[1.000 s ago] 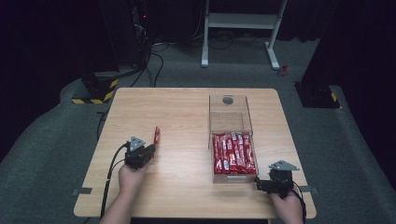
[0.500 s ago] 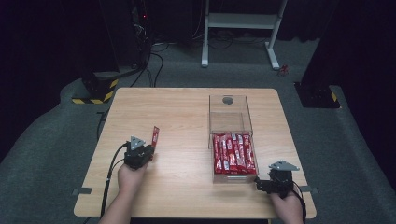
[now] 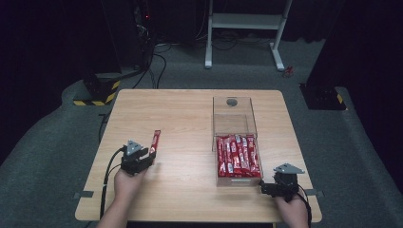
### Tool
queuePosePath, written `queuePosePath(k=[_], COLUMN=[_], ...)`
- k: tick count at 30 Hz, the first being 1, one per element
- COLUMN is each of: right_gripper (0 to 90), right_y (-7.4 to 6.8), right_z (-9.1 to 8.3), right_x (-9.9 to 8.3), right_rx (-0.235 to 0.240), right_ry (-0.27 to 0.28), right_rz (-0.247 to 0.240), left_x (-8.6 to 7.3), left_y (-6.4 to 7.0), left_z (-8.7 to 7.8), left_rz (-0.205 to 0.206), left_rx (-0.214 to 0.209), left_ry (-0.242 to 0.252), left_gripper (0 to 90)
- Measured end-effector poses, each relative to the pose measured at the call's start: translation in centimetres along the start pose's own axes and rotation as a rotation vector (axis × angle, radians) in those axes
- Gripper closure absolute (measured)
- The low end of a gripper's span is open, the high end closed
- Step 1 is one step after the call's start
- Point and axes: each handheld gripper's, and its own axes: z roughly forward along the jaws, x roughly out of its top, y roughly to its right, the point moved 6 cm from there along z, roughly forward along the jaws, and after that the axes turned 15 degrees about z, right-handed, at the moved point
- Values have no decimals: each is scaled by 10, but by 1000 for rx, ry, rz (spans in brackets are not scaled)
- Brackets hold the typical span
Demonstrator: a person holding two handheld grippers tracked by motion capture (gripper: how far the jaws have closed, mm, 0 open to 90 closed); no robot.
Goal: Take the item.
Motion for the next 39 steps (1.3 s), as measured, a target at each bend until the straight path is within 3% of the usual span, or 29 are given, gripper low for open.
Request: queuePosePath(k=[12, 21, 31, 35, 39], right_gripper=[86, 87, 86, 87, 87], right_y=[0, 0, 0, 0, 0], right_z=[0, 0, 0, 0, 0], right_x=[0, 0, 0, 0, -1], right_rx=[0, 0, -1, 0, -1], right_ry=[0, 0, 0, -1, -1], right_rz=[0, 1, 0, 0, -1], left_x=[-16, -43, -71, -73, -75], left_y=[6, 10, 21, 22, 21], left_z=[-25, -35, -53, -54, -52], left_rz=[-18, 9, 144, 132, 98], left_rx=[-62, -86, -40, -41, -50], left_ry=[21, -30, -95, -102, -104], left_gripper=[504, 416, 305, 192, 151])
